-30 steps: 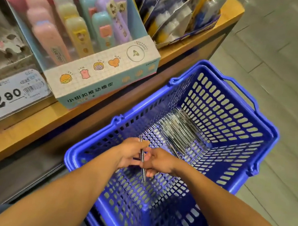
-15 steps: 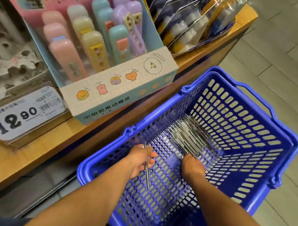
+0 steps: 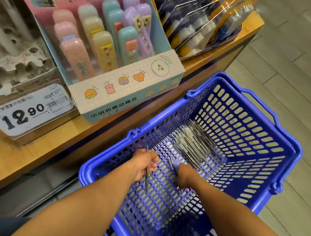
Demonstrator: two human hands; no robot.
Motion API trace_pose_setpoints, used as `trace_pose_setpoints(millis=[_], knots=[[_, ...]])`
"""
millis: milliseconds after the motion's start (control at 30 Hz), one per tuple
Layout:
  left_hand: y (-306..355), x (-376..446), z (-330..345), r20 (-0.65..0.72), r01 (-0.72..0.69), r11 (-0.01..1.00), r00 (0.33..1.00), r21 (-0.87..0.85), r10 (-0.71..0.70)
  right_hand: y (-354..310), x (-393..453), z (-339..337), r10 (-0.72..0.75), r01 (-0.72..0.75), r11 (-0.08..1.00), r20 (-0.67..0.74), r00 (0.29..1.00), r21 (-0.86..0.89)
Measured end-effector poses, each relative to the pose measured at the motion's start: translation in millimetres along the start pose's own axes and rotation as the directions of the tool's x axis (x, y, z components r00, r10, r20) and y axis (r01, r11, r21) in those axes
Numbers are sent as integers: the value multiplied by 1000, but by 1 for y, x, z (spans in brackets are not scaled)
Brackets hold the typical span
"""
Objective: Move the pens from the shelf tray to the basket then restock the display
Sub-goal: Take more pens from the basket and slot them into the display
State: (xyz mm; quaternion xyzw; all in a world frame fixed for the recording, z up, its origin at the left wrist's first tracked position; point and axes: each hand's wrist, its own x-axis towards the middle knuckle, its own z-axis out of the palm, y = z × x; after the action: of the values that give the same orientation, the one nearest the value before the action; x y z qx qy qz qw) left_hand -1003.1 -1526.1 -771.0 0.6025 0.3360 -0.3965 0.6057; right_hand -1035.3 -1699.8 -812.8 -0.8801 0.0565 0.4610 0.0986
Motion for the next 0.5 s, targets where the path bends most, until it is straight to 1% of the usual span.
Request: trace_pose_setpoints(millis=[33,67,100,133,167,200,267,300,333,400,433,467,500], knots=[[0,0,1,0,1,1000,1000,-2,-1,-5,-2,-4,-55,53,986,8,998,155],[0,0,2,-2,2,1000,1000,-6,-2,-10,-4,-8,-108,93,938,27,994,335],[-1,0,3,-5,3,1000,1000,-1,-3,-15,-8,-13,-167,116,865,62,984,488],[-2,0,4,0,10,1000,1000,6,-10,-21,-13,-17,-233,133,799,99,967,586],[-2,0,4,15,18,1000,1000,4,-18,-25,-17,-20,-294,155,766,125,948,624],[-2,0,4,45,28,999,999,-25,-27,-30,-21,-21,-333,177,756,137,933,630],[-2,1,4,105,54,993,994,-109,-43,-38,-27,-18,-356,213,747,109,928,630],[-2,2,4,112,67,989,992,-132,-52,-40,-27,-16,-367,218,726,100,925,652],[-3,3,4,98,72,988,993,-134,-59,-39,-28,-17,-390,208,699,121,913,684],[-5,6,3,33,59,995,998,-83,-56,-32,-27,-25,-426,149,676,218,878,722],[-6,7,2,10,55,997,998,-59,-55,-26,-22,-30,-406,123,679,231,884,724],[-6,8,1,1,60,997,998,-47,-60,-19,-15,-35,-339,112,692,183,923,713],[-7,8,0,0,66,997,998,-41,-66,-11,-8,-39,-212,114,740,70,975,663]])
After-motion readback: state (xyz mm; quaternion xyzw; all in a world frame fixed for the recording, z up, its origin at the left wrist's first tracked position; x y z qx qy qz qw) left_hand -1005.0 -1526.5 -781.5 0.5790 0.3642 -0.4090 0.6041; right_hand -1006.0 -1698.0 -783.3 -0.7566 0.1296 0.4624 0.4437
